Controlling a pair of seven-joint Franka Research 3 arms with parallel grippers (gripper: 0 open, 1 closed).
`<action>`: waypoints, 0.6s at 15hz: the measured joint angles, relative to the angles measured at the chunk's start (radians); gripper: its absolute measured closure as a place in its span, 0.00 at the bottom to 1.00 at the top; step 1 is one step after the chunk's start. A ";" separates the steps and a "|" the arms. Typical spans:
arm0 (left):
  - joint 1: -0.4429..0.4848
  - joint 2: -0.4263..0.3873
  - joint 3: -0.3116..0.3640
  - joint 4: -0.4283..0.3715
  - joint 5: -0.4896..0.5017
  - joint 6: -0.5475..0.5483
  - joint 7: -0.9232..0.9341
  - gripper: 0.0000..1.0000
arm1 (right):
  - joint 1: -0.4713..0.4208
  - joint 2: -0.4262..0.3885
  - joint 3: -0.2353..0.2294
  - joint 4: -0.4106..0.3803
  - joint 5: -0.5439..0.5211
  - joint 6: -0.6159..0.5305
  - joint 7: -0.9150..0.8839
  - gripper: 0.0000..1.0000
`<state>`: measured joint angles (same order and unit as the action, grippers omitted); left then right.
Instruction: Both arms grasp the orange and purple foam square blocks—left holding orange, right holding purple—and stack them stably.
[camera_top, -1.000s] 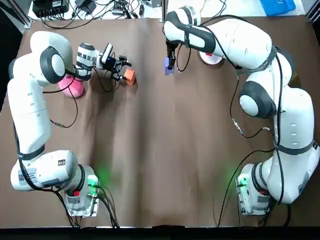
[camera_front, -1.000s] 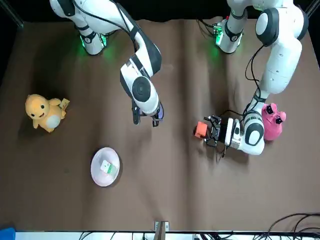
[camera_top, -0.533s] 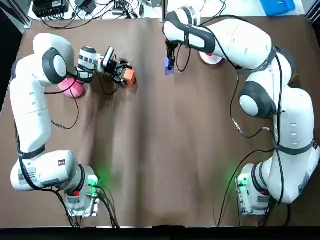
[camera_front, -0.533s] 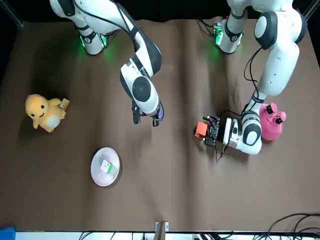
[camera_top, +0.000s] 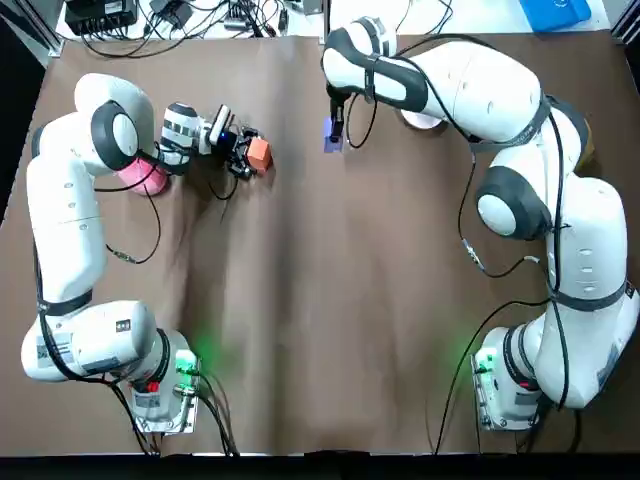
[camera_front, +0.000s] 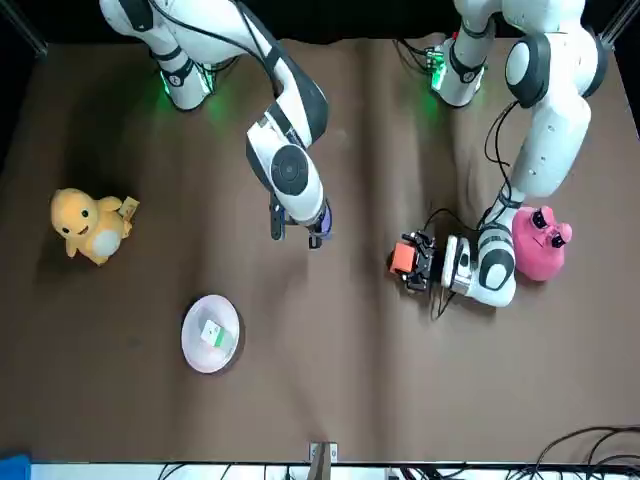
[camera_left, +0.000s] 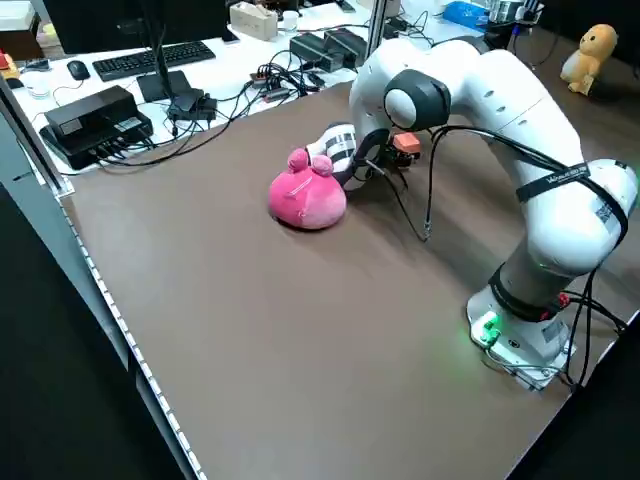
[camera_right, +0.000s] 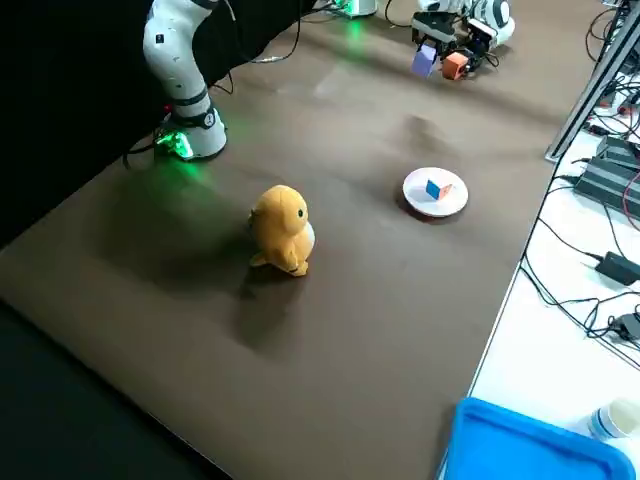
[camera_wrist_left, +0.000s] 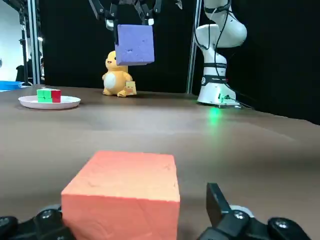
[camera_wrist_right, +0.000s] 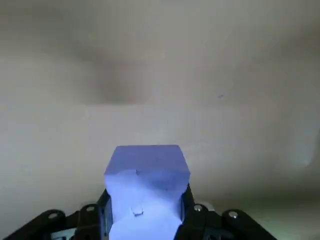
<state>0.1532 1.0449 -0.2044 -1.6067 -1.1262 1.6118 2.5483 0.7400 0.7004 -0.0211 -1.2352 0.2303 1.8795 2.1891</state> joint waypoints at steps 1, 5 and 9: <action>0.000 0.004 0.000 0.002 0.000 0.000 0.001 0.00 | 0.001 0.000 0.000 0.000 0.000 0.000 0.002 0.46; 0.000 0.008 0.000 0.003 0.000 0.000 0.004 0.16 | 0.000 0.000 -0.002 0.000 0.000 0.000 0.002 0.46; 0.001 0.008 -0.002 0.005 0.001 0.007 0.032 0.40 | -0.005 0.000 -0.003 0.000 0.000 0.000 0.002 0.46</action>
<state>0.1545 1.0533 -0.2063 -1.6017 -1.1256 1.6185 2.5802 0.7348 0.7004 -0.0244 -1.2352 0.2303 1.8798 2.1910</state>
